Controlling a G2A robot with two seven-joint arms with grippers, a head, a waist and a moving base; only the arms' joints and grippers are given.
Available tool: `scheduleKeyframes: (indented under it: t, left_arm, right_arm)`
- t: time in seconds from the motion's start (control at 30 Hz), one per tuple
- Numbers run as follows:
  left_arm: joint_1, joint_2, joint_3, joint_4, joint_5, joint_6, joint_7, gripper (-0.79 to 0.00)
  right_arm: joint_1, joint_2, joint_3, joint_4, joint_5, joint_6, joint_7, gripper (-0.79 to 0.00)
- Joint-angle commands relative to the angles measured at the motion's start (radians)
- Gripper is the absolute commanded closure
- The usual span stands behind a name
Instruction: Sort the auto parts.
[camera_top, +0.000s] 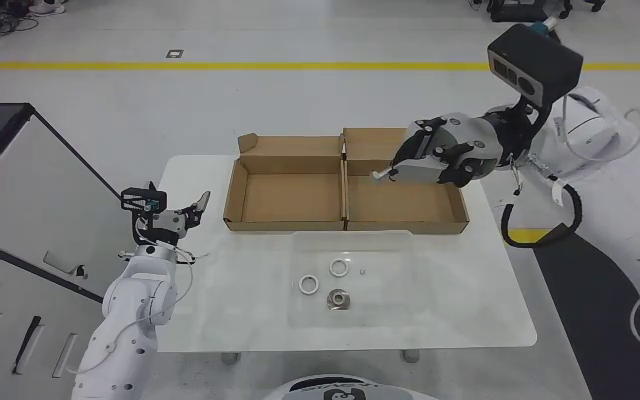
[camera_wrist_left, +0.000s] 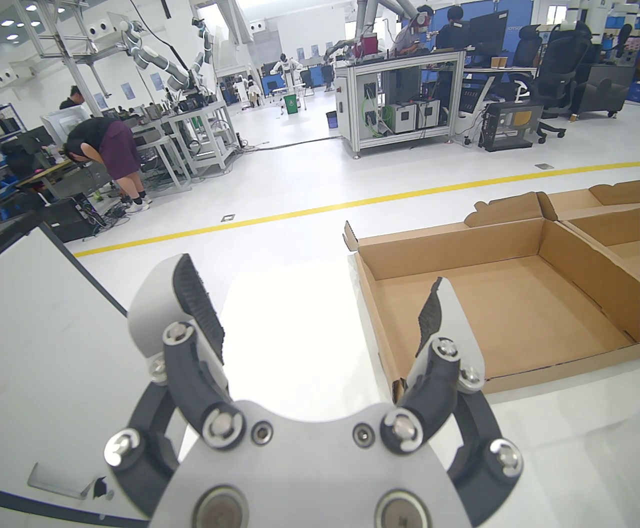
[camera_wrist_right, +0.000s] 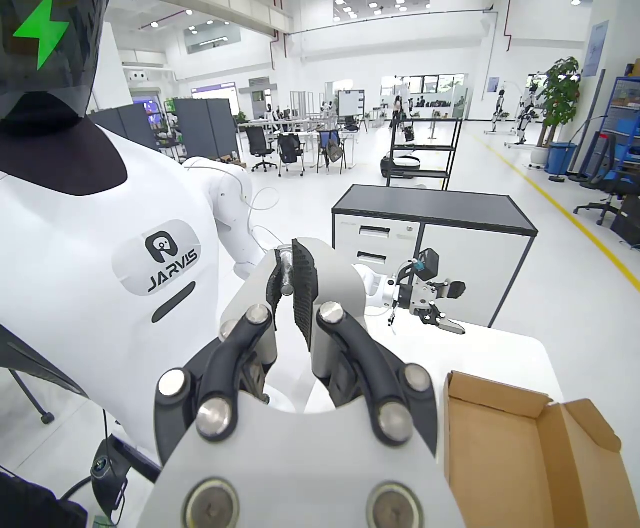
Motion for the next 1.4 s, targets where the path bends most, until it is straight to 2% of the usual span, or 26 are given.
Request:
scheduleKeyframes:
  t: [0.0, 0.13, 0.3, 0.47, 0.7, 0.9, 1.13, 1.37]
  left_arm:
    - [0.000, 0.000, 0.000, 0.000, 0.000, 0.000, 0.000, -0.785]
    - [0.000, 0.000, 0.000, 0.000, 0.000, 0.000, 0.000, -0.785]
    - [0.000, 0.000, 0.000, 0.000, 0.000, 0.000, 0.000, -0.785]
    - [0.000, 0.000, 0.000, 0.000, 0.000, 0.000, 0.000, -0.785]
    - [0.000, 0.000, 0.000, 0.000, 0.000, 0.000, 0.000, -0.785]
    - [0.000, 0.000, 0.000, 0.000, 0.000, 0.000, 0.000, -0.785]
    - [0.000, 0.000, 0.000, 0.000, 0.000, 0.000, 0.000, -0.785]
    - [0.000, 0.000, 0.000, 0.000, 0.000, 0.000, 0.000, -0.785]
  right_arm:
    - [-0.018, -0.002, 0.009, -0.019, -0.010, 0.013, -0.032, 0.000]
    - [-0.056, -0.008, 0.021, -0.056, 0.045, -0.004, -0.061, 0.000]
    - [-0.099, -0.019, 0.047, -0.101, 0.170, -0.004, -0.023, 0.000]
    - [-0.152, -0.041, 0.082, -0.145, 0.324, -0.004, 0.004, 0.000]
    - [-0.216, -0.080, 0.124, -0.189, 0.435, -0.004, 0.004, 0.000]
    - [-0.238, -0.098, 0.135, -0.169, 0.377, 0.009, 0.017, 0.000]
    - [-0.233, -0.099, 0.151, -0.116, 0.220, 0.086, 0.094, 0.000]
    - [-0.248, -0.109, 0.153, -0.130, 0.238, 0.100, 0.108, 0.000]
